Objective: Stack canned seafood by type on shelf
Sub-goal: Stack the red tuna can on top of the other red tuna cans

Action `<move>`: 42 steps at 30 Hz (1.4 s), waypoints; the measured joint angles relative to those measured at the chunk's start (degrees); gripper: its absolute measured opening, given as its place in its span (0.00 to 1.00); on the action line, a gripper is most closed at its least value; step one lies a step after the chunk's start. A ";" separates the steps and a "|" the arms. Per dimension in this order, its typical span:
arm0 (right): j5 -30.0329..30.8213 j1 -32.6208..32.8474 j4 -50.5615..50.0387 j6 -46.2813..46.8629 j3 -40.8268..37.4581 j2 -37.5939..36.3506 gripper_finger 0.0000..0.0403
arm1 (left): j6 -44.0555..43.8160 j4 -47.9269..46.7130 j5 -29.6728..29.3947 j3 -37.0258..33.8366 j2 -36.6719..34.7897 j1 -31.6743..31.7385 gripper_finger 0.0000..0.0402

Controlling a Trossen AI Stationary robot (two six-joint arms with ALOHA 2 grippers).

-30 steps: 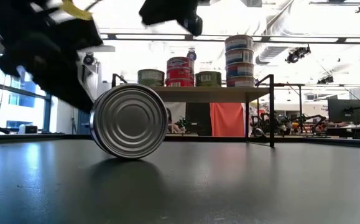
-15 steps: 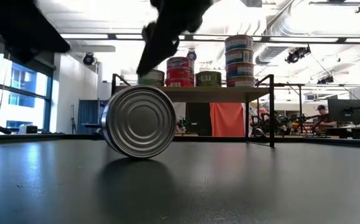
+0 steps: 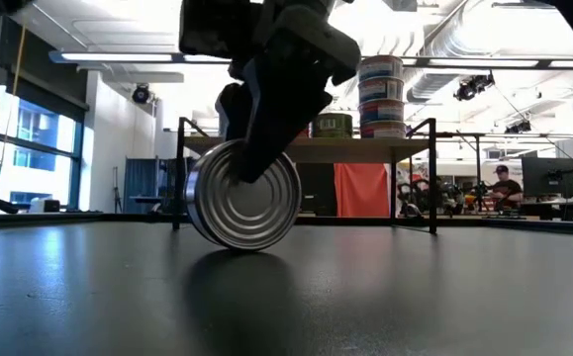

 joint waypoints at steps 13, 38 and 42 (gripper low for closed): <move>-0.04 1.11 -8.00 3.48 7.74 -0.11 0.29 | 8.40 7.26 -0.58 0.03 -15.59 0.45 0.00; 52.78 -16.14 -14.85 -10.04 24.59 -8.50 0.29 | 8.78 -7.19 -0.11 0.04 -19.29 2.71 0.00; 50.34 -19.21 -14.96 -10.50 24.48 -8.50 0.29 | 6.94 -7.48 -0.01 0.04 -17.20 3.14 0.00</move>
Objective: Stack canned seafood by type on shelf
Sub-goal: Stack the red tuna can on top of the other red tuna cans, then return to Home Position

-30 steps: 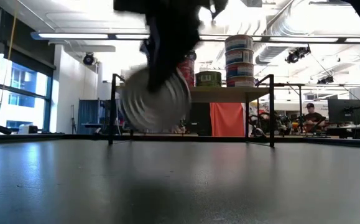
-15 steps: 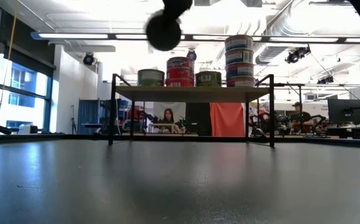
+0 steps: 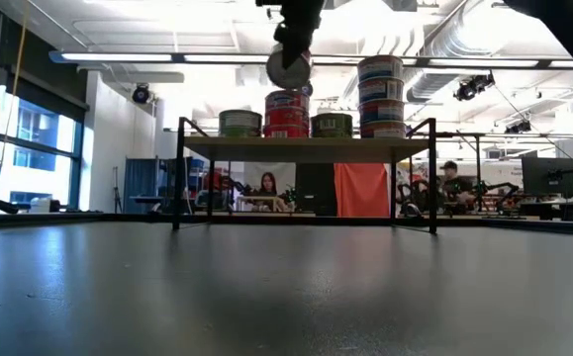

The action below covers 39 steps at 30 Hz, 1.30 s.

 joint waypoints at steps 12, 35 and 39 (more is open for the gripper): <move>-5.57 -5.02 0.12 0.64 0.00 0.26 0.32 | -6.60 -0.04 0.10 0.00 4.64 2.36 0.00; -16.72 -4.45 1.10 6.55 0.00 0.28 0.42 | -7.82 -0.02 5.13 0.00 5.03 4.43 0.00; -15.11 -2.60 0.98 4.86 0.09 0.21 0.42 | -8.83 -0.02 5.62 0.00 5.03 4.45 0.00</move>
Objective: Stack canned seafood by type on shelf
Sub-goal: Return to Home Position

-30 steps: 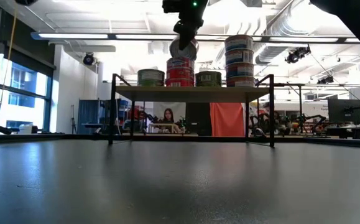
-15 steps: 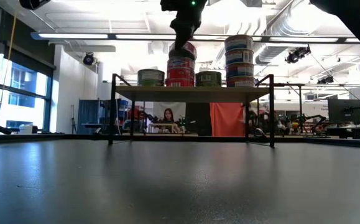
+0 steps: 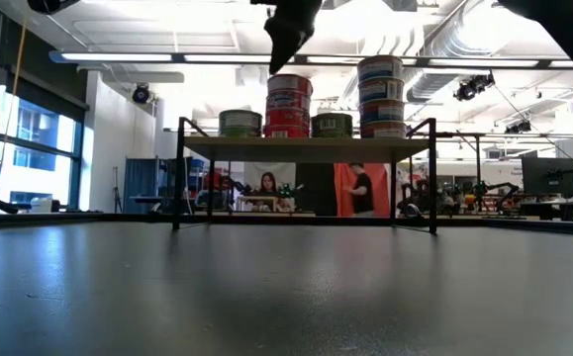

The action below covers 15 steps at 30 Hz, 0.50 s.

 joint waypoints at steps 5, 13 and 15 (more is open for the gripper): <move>4.89 3.00 0.60 -2.79 0.02 -1.67 0.43 | -0.17 0.20 -0.30 0.00 0.00 2.07 0.00; 2.05 5.84 -4.40 12.07 0.04 -7.17 0.43 | 15.53 10.58 17.39 0.00 -0.04 12.29 0.00; 0.04 6.60 -6.60 17.11 0.09 -9.02 0.43 | 17.56 11.32 20.58 0.04 -0.04 15.55 0.00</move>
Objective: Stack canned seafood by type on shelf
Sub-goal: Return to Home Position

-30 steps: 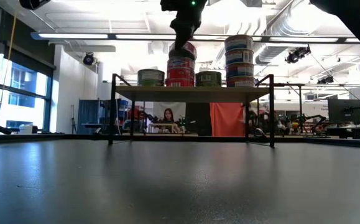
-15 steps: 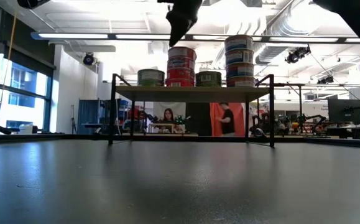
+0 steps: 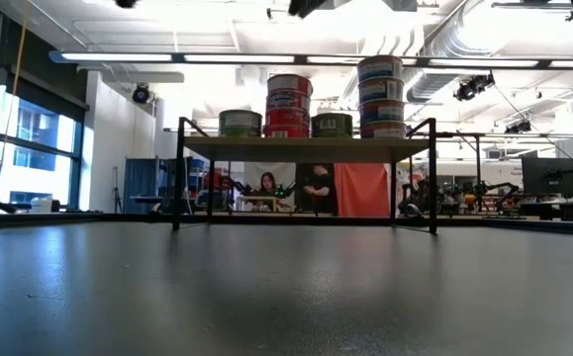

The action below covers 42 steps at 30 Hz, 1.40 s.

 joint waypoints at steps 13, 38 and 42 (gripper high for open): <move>-15.13 5.43 -18.27 16.39 -5.75 -5.35 0.43 | 13.77 -5.05 27.00 6.48 4.53 27.50 0.00; -8.47 26.04 0.63 69.45 -62.46 -43.46 0.03 | 7.88 3.89 17.29 -26.34 -27.48 22.95 0.00; -9.34 28.58 3.21 72.85 -66.10 -44.90 0.01 | 7.32 3.70 17.16 -29.76 -32.33 23.00 0.00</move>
